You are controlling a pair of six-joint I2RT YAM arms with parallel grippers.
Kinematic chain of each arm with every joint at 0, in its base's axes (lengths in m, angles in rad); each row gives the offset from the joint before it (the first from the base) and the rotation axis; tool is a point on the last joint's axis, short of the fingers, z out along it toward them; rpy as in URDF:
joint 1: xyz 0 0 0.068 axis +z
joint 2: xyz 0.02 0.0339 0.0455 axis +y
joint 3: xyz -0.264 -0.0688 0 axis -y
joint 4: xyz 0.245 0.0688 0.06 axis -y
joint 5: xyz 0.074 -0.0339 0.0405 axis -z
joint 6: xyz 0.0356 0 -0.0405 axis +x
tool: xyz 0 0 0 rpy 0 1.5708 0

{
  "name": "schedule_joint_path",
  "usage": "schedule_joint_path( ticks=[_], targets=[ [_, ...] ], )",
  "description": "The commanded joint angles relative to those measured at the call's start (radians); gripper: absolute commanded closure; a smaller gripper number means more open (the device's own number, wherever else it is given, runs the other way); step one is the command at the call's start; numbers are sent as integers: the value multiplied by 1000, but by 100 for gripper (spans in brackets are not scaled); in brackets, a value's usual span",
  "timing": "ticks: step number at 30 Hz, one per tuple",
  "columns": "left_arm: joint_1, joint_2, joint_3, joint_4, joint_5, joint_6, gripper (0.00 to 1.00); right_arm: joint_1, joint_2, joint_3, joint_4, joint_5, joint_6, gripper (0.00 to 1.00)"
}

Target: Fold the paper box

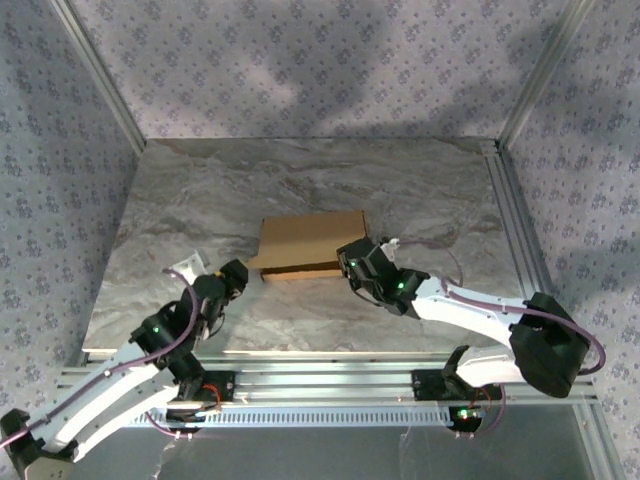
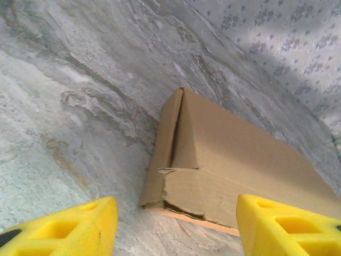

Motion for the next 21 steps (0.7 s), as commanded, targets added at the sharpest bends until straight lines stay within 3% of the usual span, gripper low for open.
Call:
schedule_joint_path(
  ticks=[1,4,9,11,14,21],
  targets=[
    [7,157,108,-68,98,37,39,-20,-21,-18,-62,-21,-34,100],
    [8,297,184,-73,133,59,40,-36,-35,-19,-105,-34,-46,100],
    [16,419,269,-102,114,139,40,-62,-48,-29,-145,-58,-67,100],
    [45,452,274,-82,163,158,41,-74,-49,-40,-142,-70,-74,100],
    [79,490,261,-21,237,173,47,-88,-49,-48,-136,-86,-87,100],
    [96,562,263,36,284,179,56,-109,-34,-48,-142,-115,-106,100]
  ],
)
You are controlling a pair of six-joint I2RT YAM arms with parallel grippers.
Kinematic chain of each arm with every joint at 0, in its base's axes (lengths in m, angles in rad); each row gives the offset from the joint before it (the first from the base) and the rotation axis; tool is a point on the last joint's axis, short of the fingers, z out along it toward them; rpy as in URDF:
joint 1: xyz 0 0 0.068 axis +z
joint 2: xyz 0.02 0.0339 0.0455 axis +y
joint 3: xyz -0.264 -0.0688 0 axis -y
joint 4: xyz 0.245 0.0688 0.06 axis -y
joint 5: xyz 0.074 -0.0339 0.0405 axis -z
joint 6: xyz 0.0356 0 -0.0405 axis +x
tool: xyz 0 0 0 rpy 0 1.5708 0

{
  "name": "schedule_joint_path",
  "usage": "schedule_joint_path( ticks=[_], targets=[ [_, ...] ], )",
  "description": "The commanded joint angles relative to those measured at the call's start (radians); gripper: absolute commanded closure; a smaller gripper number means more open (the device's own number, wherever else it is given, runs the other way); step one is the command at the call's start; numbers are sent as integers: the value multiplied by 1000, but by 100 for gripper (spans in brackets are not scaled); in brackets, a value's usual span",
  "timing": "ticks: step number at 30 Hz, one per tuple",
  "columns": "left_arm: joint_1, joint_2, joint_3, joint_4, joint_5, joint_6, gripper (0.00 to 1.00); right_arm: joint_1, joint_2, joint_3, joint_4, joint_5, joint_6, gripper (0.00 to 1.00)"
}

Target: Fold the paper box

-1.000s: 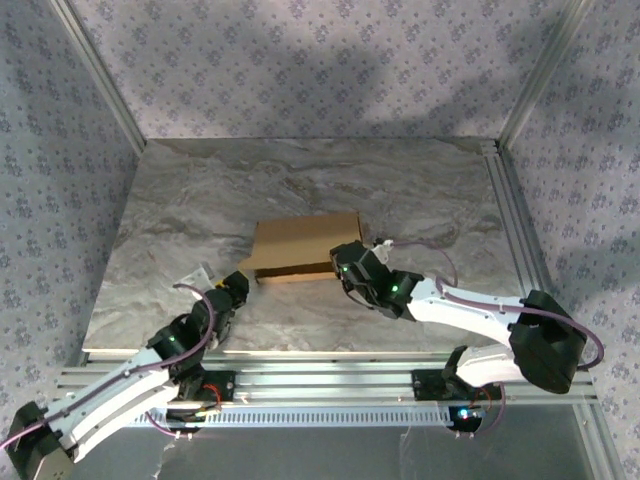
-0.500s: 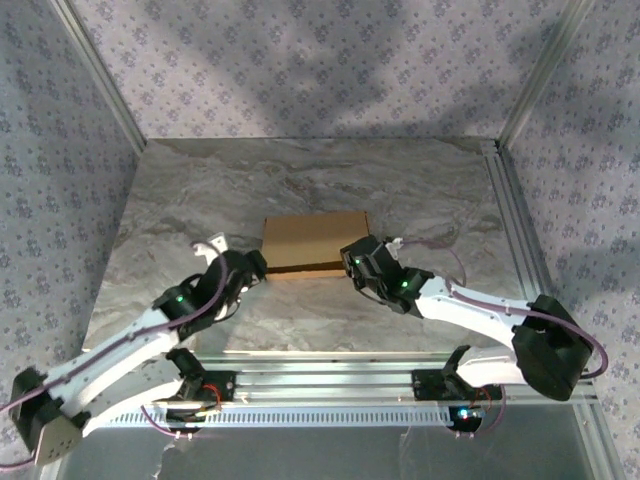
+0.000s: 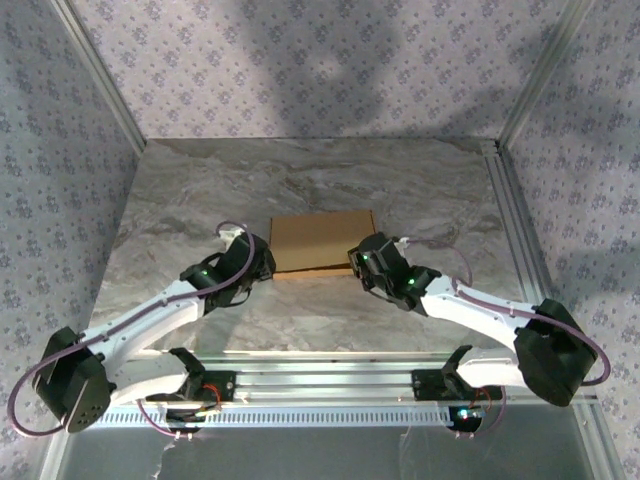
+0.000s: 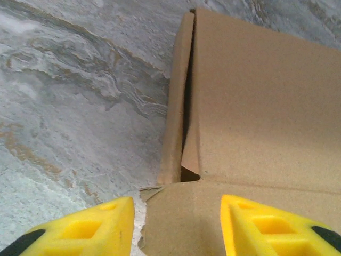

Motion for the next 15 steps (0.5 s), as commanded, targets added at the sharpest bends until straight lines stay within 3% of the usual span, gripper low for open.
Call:
schedule_joint_path(
  ticks=[1,11,15],
  targets=[
    [8,31,24,40,46,21,57,-12,11,-12,-86,-5,-48,100],
    [8,100,38,26,41,86,63,-43,0,-57,-129,-29,-91,92],
    [8,99,55,-9,24,108,64,-73,16,-44,-140,-105,-167,77]
  ],
)
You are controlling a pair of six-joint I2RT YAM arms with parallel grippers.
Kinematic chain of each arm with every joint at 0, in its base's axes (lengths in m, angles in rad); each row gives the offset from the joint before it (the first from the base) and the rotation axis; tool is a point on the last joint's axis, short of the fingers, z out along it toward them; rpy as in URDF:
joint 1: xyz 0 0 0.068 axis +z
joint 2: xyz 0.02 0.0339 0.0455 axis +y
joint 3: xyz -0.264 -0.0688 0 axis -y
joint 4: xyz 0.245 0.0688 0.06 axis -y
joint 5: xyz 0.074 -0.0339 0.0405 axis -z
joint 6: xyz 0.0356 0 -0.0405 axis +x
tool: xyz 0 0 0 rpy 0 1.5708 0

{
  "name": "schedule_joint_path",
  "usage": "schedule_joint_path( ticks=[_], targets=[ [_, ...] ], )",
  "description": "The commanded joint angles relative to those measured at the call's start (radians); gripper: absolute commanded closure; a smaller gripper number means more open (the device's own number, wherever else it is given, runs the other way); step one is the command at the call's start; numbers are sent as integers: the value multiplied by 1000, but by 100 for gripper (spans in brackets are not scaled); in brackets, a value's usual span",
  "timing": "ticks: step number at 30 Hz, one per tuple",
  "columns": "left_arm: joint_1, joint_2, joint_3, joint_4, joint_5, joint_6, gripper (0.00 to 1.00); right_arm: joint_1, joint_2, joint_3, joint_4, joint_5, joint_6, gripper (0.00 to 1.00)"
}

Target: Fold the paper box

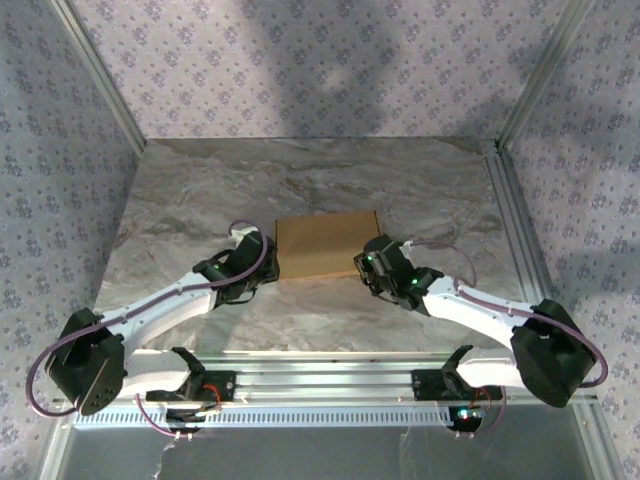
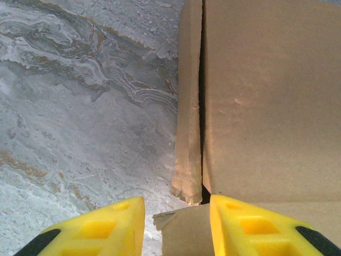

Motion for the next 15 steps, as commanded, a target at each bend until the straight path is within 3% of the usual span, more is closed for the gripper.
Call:
schedule_joint_path(
  ticks=[1,3,7,11,15],
  targets=[
    [4,-6,45,-43,-17,40,64,-25,13,2,-82,-65,-122,71],
    [4,-24,54,-56,-21,47,63,-26,-2,36,-118,-77,-198,60],
    [-11,-50,97,-114,-45,77,61,-11,-57,176,-365,-25,-383,46],
    [-25,-51,152,-193,-58,134,58,-42,-123,230,-542,-20,-515,41],
    [-38,-23,223,-294,-37,203,57,-126,-178,295,-696,-44,-758,39]
  ],
)
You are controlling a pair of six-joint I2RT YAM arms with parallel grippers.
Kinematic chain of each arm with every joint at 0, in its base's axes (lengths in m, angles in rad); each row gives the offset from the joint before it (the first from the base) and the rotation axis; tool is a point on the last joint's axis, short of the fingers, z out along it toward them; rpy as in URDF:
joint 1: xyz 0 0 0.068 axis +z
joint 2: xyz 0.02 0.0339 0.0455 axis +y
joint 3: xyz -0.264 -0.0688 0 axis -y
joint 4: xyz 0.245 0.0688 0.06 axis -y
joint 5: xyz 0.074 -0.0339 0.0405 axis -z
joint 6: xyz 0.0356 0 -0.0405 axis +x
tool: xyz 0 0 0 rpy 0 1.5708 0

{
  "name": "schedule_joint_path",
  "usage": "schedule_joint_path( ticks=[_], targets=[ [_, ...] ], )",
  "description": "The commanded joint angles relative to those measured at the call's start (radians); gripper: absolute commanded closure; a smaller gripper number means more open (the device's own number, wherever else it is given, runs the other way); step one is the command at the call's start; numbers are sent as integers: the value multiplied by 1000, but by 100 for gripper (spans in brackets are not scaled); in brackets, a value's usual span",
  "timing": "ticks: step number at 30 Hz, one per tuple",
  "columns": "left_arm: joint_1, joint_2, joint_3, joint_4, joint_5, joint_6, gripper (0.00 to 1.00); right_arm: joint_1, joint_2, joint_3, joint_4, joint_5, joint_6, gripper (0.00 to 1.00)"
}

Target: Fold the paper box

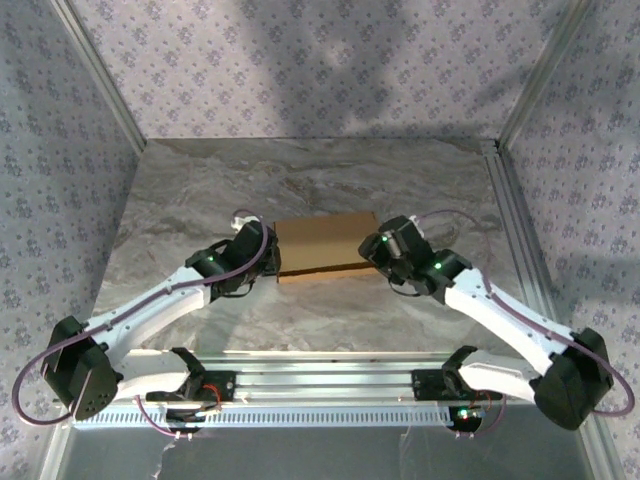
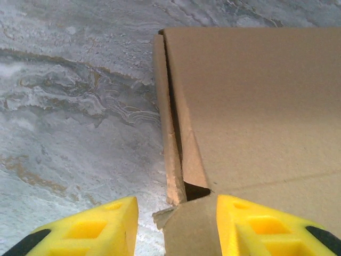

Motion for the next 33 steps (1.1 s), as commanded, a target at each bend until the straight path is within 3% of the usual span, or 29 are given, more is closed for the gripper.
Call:
schedule_joint_path(
  ticks=[1,6,9,16,29,33],
  targets=[
    [-15,19,86,-138,-7,93,57,-69,-24,77,-246,-1,-289,39],
    [-23,78,166,-202,-4,171,56,-154,72,217,-320,-41,-586,36],
    [-23,107,186,-197,10,182,55,-194,164,290,-333,-94,-667,35],
    [-20,128,175,-163,61,171,51,-238,271,314,-307,-147,-714,34],
    [-19,115,113,-151,68,143,48,-232,301,253,-236,-233,-702,35],
    [-11,112,85,-75,122,127,47,-233,301,238,-221,-256,-694,34]
  ],
)
